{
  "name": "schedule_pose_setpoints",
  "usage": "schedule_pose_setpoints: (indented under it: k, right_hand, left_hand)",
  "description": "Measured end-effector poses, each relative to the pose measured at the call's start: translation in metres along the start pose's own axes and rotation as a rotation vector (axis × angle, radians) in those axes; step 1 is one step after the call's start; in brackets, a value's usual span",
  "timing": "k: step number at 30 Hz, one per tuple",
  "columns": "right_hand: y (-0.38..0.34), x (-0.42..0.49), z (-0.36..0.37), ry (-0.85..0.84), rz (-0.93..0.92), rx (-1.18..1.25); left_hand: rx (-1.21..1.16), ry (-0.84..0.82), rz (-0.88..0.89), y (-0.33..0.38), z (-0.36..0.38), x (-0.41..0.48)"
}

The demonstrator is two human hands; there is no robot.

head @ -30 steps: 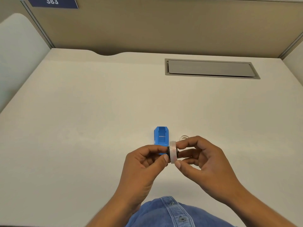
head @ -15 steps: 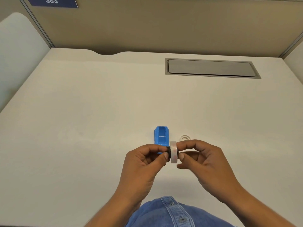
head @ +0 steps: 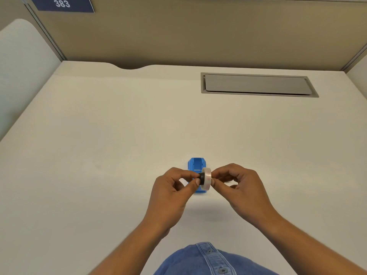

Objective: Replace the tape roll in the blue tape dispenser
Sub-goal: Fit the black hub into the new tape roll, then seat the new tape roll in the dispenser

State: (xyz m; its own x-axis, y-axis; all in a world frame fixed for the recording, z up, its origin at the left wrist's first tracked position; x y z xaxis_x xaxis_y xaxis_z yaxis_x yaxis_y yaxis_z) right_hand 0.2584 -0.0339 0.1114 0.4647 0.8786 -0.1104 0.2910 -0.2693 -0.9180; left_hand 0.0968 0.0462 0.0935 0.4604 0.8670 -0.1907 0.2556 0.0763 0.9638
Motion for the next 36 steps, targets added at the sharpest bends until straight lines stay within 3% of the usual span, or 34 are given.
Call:
schedule_pose_setpoints:
  k: [10,27,36]
  right_hand:
    - [0.026,0.051,0.018,0.013,-0.001,-0.103]
    - [0.055,0.078,0.028,-0.043,0.035,-0.167]
    - [0.042,0.072,0.043,-0.219,-0.114,-0.490]
  left_hand:
    - [0.238,0.061,0.051,-0.022,-0.001,0.059]
    - [0.411,0.033,0.060,-0.046,0.010,0.090]
    - [0.436,0.044,0.093,-0.045,0.010,0.089]
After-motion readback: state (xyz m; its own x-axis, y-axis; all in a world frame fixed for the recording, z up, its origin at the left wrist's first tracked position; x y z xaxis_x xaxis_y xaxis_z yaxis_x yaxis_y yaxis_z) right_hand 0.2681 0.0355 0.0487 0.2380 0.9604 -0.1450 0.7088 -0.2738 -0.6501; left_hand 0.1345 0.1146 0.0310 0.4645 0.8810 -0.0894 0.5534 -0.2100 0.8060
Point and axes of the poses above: each hand's wrist, its own x-axis towards the middle knuckle, its own z-axis out of the palm, y = z × x, the point moved 10 cm from there along x, towards the middle knuckle, and after that the axes turned 1 degree about z, right-handed, at the moved point
